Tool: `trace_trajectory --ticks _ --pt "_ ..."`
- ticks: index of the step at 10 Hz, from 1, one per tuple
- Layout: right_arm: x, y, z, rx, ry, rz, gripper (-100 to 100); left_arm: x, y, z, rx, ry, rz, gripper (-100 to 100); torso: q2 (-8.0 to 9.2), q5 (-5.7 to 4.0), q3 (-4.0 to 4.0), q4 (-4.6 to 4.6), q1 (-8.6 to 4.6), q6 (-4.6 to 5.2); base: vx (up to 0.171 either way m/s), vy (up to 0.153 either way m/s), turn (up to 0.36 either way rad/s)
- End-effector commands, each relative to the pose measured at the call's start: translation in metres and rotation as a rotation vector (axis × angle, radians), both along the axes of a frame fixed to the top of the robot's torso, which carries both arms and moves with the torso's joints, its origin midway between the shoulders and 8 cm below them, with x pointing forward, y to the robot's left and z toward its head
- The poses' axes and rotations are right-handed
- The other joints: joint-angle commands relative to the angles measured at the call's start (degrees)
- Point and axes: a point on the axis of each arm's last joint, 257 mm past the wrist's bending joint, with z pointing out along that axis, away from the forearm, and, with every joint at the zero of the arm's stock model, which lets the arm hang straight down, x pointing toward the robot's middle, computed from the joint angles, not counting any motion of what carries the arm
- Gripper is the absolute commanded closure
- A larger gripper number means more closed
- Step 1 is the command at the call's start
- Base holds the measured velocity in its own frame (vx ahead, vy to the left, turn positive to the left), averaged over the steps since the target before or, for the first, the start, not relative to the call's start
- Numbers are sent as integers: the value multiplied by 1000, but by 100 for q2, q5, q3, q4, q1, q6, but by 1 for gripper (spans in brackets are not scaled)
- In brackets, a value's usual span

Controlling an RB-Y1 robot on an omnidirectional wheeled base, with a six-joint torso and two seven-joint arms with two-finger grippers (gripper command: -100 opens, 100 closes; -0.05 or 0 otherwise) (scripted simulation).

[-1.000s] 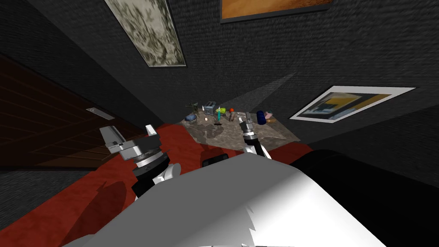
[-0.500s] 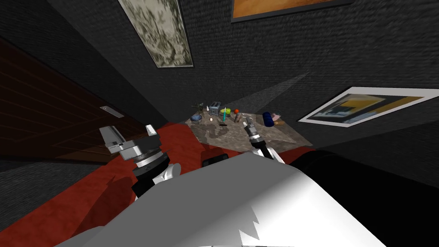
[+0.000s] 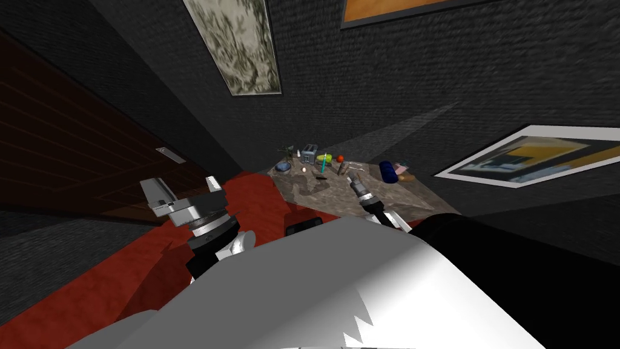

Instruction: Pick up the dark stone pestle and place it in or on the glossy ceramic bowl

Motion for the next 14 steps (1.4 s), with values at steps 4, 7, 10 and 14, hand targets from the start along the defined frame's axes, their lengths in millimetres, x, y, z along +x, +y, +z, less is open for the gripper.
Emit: trace_trajectory --ticks 4,7,10,14 --pt "-22 -33 -38 -234 171 9 -100 0 0 0 0 0 0 0 -8 3 -5 -2 11 0 79 76 115" --pt "-28 -41 -50 -335 233 40 -100 0 0 0 0 0 0 0 -6 -1 -3 -1 -3 -1 67 38 83" --pt "-44 -60 -73 -473 343 74 -100 0 0 0 0 0 0 0 -2 0 -1 0 2 0 62 50 115" --pt "-60 -77 -94 -624 455 139 -100 0 0 0 0 0 0 0 -2 0 -1 0 -1 0 64 40 97"
